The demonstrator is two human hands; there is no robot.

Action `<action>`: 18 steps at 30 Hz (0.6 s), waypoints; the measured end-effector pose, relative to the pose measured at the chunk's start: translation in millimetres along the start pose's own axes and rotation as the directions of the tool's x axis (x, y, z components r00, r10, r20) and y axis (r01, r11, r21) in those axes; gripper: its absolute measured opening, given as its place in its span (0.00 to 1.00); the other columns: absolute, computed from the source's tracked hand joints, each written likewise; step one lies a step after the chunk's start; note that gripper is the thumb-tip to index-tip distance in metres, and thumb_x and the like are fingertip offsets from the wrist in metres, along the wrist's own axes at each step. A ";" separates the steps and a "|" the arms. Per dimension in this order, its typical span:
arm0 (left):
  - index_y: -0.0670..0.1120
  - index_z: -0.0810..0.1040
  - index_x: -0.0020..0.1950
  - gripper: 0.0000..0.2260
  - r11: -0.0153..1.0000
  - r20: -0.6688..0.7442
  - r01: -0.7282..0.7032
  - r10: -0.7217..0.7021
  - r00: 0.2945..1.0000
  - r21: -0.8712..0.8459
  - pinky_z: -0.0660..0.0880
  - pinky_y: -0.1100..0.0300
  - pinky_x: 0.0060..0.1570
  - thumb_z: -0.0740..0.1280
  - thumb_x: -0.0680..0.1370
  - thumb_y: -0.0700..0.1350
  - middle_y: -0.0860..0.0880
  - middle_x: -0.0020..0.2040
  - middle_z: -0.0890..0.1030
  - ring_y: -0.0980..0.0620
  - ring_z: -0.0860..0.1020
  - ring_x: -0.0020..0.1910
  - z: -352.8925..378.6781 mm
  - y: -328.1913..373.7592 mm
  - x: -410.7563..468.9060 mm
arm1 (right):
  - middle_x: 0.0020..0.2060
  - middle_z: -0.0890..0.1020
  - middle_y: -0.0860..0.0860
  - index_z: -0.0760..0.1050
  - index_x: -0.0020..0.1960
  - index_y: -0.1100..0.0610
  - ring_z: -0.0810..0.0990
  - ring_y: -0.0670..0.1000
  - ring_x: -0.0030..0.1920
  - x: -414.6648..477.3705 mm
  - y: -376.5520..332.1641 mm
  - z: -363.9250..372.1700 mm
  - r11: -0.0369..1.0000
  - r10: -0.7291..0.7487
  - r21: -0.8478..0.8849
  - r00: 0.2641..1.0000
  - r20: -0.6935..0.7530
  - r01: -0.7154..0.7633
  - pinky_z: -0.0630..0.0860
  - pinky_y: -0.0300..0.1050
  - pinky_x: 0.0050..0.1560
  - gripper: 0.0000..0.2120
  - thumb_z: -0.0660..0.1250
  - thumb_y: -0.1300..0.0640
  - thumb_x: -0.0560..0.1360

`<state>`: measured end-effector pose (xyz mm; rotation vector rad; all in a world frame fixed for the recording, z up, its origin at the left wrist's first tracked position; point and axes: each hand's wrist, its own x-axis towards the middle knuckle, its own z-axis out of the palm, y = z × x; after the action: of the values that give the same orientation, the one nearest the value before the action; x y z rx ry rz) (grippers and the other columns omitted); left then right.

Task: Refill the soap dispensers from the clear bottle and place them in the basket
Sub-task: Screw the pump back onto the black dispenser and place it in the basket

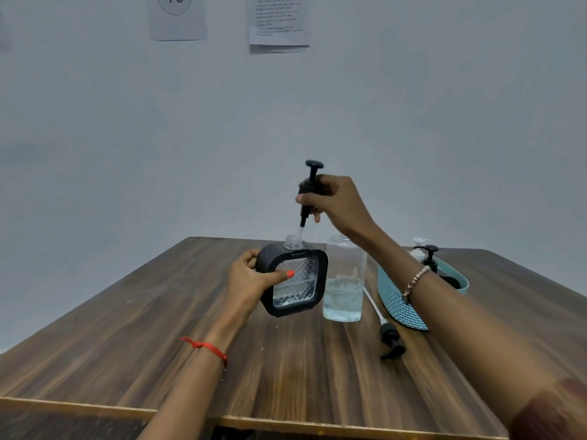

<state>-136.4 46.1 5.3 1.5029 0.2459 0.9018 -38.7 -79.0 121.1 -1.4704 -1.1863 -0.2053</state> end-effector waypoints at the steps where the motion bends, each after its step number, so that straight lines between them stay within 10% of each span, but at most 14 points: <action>1: 0.44 0.75 0.45 0.18 1.000 0.008 -0.004 0.004 1.000 -0.007 0.78 0.65 0.32 0.78 0.61 0.32 0.48 0.41 0.83 0.57 0.82 0.34 1.1 1.7 -0.9 | 0.33 0.80 0.55 0.78 0.43 0.61 0.75 0.53 0.30 -3.8 2.6 2.2 1.000 0.016 -0.022 1.000 0.021 -0.015 0.73 0.46 0.35 0.03 0.71 0.63 0.70; 10: 0.45 0.75 0.44 0.18 0.999 0.020 -0.022 0.023 1.000 -0.035 0.79 0.62 0.35 0.77 0.62 0.31 0.47 0.40 0.83 0.54 0.82 0.35 7.6 10.3 -0.4 | 0.41 0.85 0.54 0.82 0.44 0.60 0.81 0.48 0.38 -38.2 22.4 13.8 0.952 0.117 -0.288 0.992 0.047 -0.099 0.75 0.43 0.42 0.15 0.73 0.48 0.68; 14: 0.43 0.76 0.45 0.18 0.997 -0.027 -0.014 0.012 1.000 -0.077 0.81 0.58 0.40 0.77 0.62 0.31 0.46 0.41 0.83 0.51 0.82 0.37 7.7 10.0 1.5 | 0.35 0.84 0.54 0.83 0.37 0.60 0.81 0.45 0.35 -42.6 24.8 6.9 0.987 0.110 -0.103 0.988 -0.110 -0.121 0.73 0.35 0.40 0.12 0.70 0.52 0.72; 18: 0.43 0.75 0.45 0.18 0.997 0.005 -0.004 0.005 1.000 -0.079 0.78 0.65 0.32 0.76 0.62 0.29 0.48 0.40 0.83 0.58 0.82 0.33 11.2 12.8 1.2 | 0.45 0.84 0.54 0.80 0.52 0.60 0.81 0.46 0.46 -37.1 26.9 -0.4 0.977 0.205 0.061 0.979 -0.012 -0.204 0.75 0.40 0.49 0.11 0.67 0.63 0.70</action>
<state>-132.8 36.2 18.7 1.4333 0.2007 0.9008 -36.0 -94.0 77.9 -1.5230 -1.0103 -0.0422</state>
